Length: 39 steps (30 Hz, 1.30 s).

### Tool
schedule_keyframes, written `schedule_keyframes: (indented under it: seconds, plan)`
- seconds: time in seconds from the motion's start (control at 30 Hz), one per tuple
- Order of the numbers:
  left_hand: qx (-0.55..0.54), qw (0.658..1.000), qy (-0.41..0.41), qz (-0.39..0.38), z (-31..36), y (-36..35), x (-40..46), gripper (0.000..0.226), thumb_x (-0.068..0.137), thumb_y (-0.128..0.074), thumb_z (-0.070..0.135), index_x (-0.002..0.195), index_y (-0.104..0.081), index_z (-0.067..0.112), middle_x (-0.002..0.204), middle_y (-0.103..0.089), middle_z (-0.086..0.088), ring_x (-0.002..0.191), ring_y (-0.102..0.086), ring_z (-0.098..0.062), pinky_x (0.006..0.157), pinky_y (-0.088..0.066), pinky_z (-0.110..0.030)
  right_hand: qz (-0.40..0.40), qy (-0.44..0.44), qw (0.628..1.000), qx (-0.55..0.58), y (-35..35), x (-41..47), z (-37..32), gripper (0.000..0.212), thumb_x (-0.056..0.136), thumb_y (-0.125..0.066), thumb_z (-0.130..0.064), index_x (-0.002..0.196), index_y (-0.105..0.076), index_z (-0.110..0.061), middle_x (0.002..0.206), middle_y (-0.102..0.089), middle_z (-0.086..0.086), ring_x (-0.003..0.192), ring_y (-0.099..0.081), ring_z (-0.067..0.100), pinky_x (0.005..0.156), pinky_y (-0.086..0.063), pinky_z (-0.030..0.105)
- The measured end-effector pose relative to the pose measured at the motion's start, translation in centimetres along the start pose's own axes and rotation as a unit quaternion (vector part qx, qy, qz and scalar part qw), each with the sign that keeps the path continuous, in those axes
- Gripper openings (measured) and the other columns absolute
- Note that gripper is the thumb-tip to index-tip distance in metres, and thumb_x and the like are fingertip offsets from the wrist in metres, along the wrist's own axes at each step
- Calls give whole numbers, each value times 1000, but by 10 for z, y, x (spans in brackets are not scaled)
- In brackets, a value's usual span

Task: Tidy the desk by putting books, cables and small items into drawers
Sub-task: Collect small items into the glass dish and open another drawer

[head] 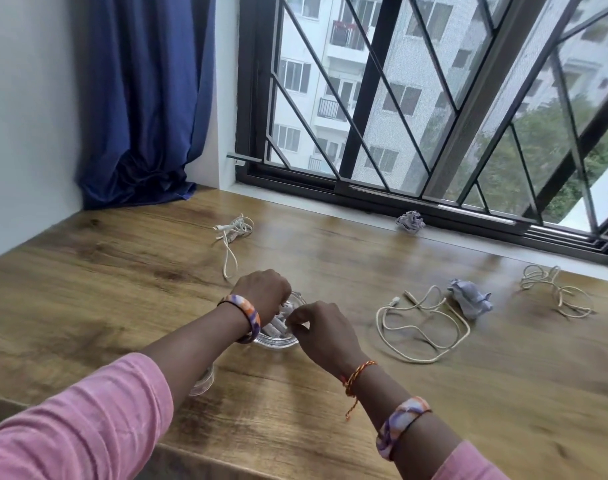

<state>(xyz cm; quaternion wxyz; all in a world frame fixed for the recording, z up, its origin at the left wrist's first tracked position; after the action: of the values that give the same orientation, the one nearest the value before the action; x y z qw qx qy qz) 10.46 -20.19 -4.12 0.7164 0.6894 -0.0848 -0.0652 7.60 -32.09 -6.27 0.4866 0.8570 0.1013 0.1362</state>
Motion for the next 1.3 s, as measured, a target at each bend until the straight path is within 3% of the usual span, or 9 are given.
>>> schedule_keyframes:
  seconds: [0.2, 0.43, 0.5, 0.77, 0.87, 0.97, 1.1, 1.2, 1.3]
  plan:
    - [-72, 997, -11, 26, -7, 6, -9, 15, 88, -54, 22, 97, -67, 21, 107, -62, -4, 98, -60, -24, 79, -47, -30, 122, 8, 989, 82, 4, -21, 21, 12, 79, -61, -21, 84, -72, -24, 80, -71, -8, 70, -59, 12, 70, -49, 30]
    - [-231, 966, -96, 69, 23, 7, -54, 17, 84, -56, 28, 91, -67, 17, 96, -66, -2, 95, -59, -19, 84, -46, -31, 128, 0, 991, 25, 4, -78, 55, 26, 79, -56, -21, 103, -67, -20, 106, -68, -6, 95, -59, 10, 85, -47, 29]
    - [-232, 964, -130, 26, 45, -9, -67, 25, 87, -57, 30, 109, -64, 20, 109, -63, 2, 106, -55, -15, 91, -41, -26, 93, 34, 995, -17, 5, -95, 65, 28, 82, -52, -27, 106, -66, -21, 126, -60, -10, 110, -57, 6, 95, -45, 29]
    - [-158, 973, -170, 13, 101, -48, -91, 58, 89, -52, 33, 141, -31, 20, 147, -32, 0, 134, -32, -17, 110, -27, -28, 4, 52, 994, -98, 13, -148, 97, 65, 91, -10, -60, 144, -17, -22, 150, -5, -19, 140, 9, -3, 114, -1, 16]
    - [-132, 980, -144, 31, 98, -55, -102, 54, 92, -48, 35, 139, -35, 14, 149, -31, -5, 137, -30, -19, 112, -23, -26, 7, 30, 993, -113, 14, -156, 95, 66, 89, -17, -54, 145, -5, -21, 153, 6, -9, 140, 17, 2, 114, 5, 16]
    - [-124, 979, -153, 52, 94, -58, -122, 41, 78, -63, 30, 113, -63, 8, 123, -60, -12, 114, -59, -24, 95, -47, -29, -27, -5, 987, -157, 13, -174, 91, 73, 81, -4, -63, 141, 12, -26, 148, 24, -12, 138, 23, 2, 112, 13, 15]
    - [-102, 984, -119, 84, 96, -66, -161, 41, 74, -40, 30, 91, -74, 13, 99, -73, -4, 90, -70, -17, 76, -55, -28, -5, -35, 978, -205, 5, -213, 88, 66, 96, -6, -54, 141, -35, -16, 148, -29, -3, 136, -34, 14, 110, -8, 23]
    - [-108, 985, -93, 98, 99, -72, -184, 42, 74, -41, 29, 97, -73, 15, 106, -71, -1, 96, -69, -16, 92, -35, -29, 10, -44, 976, -212, -3, -237, 85, 63, 91, -27, -57, 136, -40, -16, 142, -43, -1, 138, -23, 8, 110, -10, 26]
    - [-78, 989, -76, 103, 100, -79, -202, 57, 54, -72, 36, 107, -69, 14, 114, -68, -3, 104, -66, -18, 99, -37, -33, 21, -47, 968, -246, -11, -253, 78, 94, 60, -66, -53, 139, -34, -12, 144, -40, 3, 139, -18, 14, 112, -8, 32]
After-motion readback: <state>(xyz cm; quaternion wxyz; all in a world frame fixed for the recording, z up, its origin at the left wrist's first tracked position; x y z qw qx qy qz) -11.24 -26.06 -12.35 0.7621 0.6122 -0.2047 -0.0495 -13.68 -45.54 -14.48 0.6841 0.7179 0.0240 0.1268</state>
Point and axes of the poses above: each hand's wrist, its own x-axis towards the middle knuckle, its own y-axis out of the back of the hand, z = x × y, the point moved 3 cm from there along x, towards the middle knuckle
